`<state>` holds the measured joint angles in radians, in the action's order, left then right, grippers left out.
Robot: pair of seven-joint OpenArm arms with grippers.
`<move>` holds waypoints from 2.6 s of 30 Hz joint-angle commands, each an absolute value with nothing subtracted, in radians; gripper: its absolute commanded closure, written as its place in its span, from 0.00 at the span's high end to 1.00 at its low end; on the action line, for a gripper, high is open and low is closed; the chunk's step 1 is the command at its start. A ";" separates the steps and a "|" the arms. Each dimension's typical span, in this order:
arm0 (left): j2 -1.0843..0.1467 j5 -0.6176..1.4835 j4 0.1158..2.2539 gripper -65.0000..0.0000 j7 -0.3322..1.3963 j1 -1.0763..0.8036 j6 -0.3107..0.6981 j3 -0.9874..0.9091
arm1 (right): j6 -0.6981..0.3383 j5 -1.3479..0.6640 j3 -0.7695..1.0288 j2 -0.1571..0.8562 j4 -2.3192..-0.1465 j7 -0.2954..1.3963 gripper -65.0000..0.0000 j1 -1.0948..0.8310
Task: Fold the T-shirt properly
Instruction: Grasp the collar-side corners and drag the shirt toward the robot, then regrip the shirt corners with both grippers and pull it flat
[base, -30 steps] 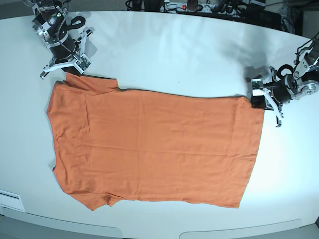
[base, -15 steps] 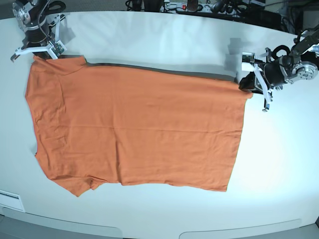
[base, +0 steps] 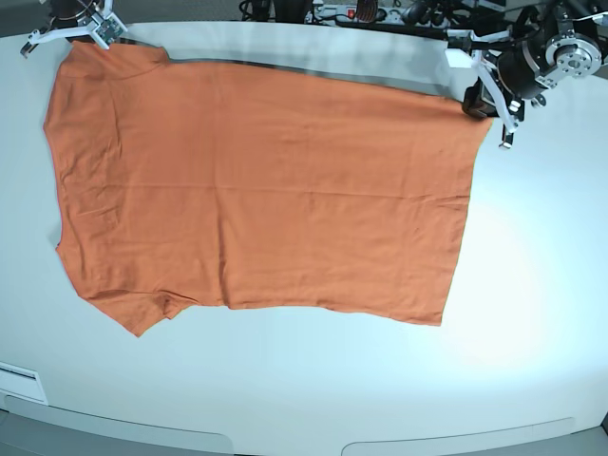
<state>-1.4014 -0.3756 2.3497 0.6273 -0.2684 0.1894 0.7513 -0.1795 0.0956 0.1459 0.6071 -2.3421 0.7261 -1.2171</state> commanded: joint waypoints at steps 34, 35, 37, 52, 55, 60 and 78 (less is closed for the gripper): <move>-1.269 -0.649 2.356 0.00 0.563 -0.564 -0.004 0.447 | -0.192 0.179 0.152 0.614 -2.356 0.639 0.00 -0.989; -1.254 -0.614 2.356 0.00 0.529 -0.564 -0.004 0.417 | -0.210 0.159 0.152 0.614 -2.356 0.630 0.00 -0.970; -1.229 -0.556 2.356 0.00 0.479 -0.564 0.000 0.366 | -0.237 0.129 0.152 0.613 -2.356 0.604 0.00 -0.936; -1.129 -0.384 2.280 0.00 0.388 -0.436 0.015 0.313 | -0.295 -0.007 0.152 0.613 -2.184 0.569 0.00 -0.734; -1.094 -0.347 2.234 0.00 0.377 -0.402 0.015 0.313 | -0.296 -0.012 0.152 0.613 -2.138 0.569 0.00 -0.710; -1.040 -0.335 2.181 0.00 0.347 -0.398 0.019 0.313 | -0.283 -0.012 0.152 0.612 -2.105 0.571 0.00 -0.704; -1.000 -0.300 2.173 0.49 0.352 -0.399 -0.126 0.313 | -0.100 -0.027 0.152 0.610 -2.106 0.577 0.57 -0.699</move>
